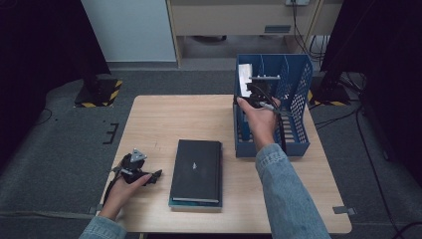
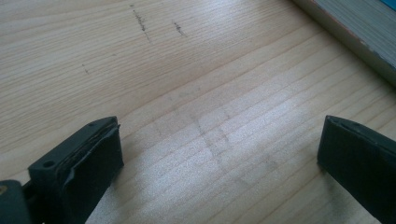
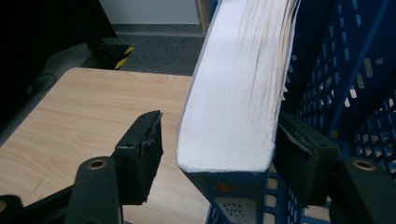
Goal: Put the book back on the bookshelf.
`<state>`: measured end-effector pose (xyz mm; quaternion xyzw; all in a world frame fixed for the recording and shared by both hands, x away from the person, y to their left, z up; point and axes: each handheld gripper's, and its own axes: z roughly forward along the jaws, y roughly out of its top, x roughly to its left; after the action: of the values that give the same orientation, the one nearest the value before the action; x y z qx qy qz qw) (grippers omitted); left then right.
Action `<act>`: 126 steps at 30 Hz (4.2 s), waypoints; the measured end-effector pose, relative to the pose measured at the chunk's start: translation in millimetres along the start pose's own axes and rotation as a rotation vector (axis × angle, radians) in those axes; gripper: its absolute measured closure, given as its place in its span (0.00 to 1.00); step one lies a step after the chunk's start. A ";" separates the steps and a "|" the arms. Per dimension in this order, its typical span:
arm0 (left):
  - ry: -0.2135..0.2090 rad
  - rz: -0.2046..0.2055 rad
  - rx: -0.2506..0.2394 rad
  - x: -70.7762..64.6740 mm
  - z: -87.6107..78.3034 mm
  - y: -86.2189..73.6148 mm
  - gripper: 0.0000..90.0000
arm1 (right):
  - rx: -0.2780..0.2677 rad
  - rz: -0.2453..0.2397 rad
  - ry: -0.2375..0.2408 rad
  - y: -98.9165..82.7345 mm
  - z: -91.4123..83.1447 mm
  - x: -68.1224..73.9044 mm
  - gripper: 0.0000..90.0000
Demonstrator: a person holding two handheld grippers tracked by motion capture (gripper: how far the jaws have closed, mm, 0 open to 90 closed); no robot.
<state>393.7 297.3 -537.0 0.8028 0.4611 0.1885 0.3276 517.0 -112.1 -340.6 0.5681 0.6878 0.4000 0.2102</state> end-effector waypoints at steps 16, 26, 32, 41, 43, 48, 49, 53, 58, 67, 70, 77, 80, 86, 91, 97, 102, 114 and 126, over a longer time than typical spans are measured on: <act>0.000 0.000 0.000 0.0 0.2 0.2 0.00 | -0.020 -0.013 0.050 -6.7 -2.7 -8.1 0.31; -0.001 -0.003 0.000 -0.2 0.2 0.1 0.00 | -0.045 -0.024 0.033 -12.6 -3.0 -11.9 0.16; 0.001 -0.002 0.003 -0.3 0.1 0.2 0.00 | -0.055 -0.031 0.036 -20.2 -11.9 -14.8 0.10; 0.000 -0.002 0.007 -0.1 0.0 0.6 0.00 | -0.066 -0.021 0.052 -39.1 -27.6 -24.5 0.09; -0.002 -0.002 0.006 0.2 -0.1 0.5 0.00 | -0.072 -0.025 0.063 -44.5 -31.5 -25.1 0.08; 0.006 -0.008 0.010 -0.7 -0.8 0.5 0.00 | -0.078 -0.027 0.104 -62.7 -42.0 -20.9 0.08; 0.005 -0.010 0.010 -0.8 -0.7 0.3 0.00 | -0.074 -0.030 0.113 -67.5 -43.3 -19.0 0.08; -0.007 -0.008 0.006 0.8 -1.0 0.2 0.00 | -0.055 -0.060 0.150 -88.3 -45.9 -9.9 0.09; -0.009 -0.001 0.029 0.8 -2.9 1.8 0.01 | -0.027 -0.122 0.171 -113.0 -47.0 1.1 0.09; -0.038 0.009 0.016 -1.1 -7.8 4.8 0.04 | -0.003 -0.209 0.215 -146.0 -50.3 26.4 0.09; -0.043 0.008 0.000 -2.0 -12.6 4.4 0.03 | -0.012 -0.240 0.239 -156.0 -52.0 37.2 0.11; -0.042 0.005 -0.021 -5.2 -20.8 5.9 0.04 | -0.007 -0.274 0.273 -176.4 -50.7 50.8 0.12; -0.029 0.003 -0.023 -4.8 -24.7 7.5 0.05 | 0.002 -0.272 0.283 -181.7 -46.4 53.1 0.12; -0.027 0.020 -0.037 -12.6 -34.0 12.2 0.05 | 0.031 -0.331 0.276 -193.9 -36.5 59.4 0.12; -0.052 0.029 -0.104 -25.7 -46.7 24.8 0.05 | 0.046 -0.316 0.313 -205.2 -30.8 66.5 0.11; -0.132 0.018 -0.160 -47.4 -53.2 37.5 0.07 | 0.068 -0.282 0.319 -211.2 -23.4 70.9 0.09; -0.144 0.040 -0.151 -61.2 -55.6 40.9 0.07 | 0.065 -0.245 0.336 -213.8 -19.8 71.2 0.08; -0.174 0.116 -0.103 -106.6 -41.4 52.6 0.13 | 0.104 -0.196 0.406 -214.7 -12.2 70.9 0.05; -0.272 0.051 -0.074 -98.7 -26.8 57.1 0.09 | 0.121 -0.187 0.446 -213.5 -5.9 72.3 0.04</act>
<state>363.0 200.9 -477.9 0.8199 0.3845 0.1032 0.4114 362.4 -52.6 -493.6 0.4114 0.7893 0.4524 0.0548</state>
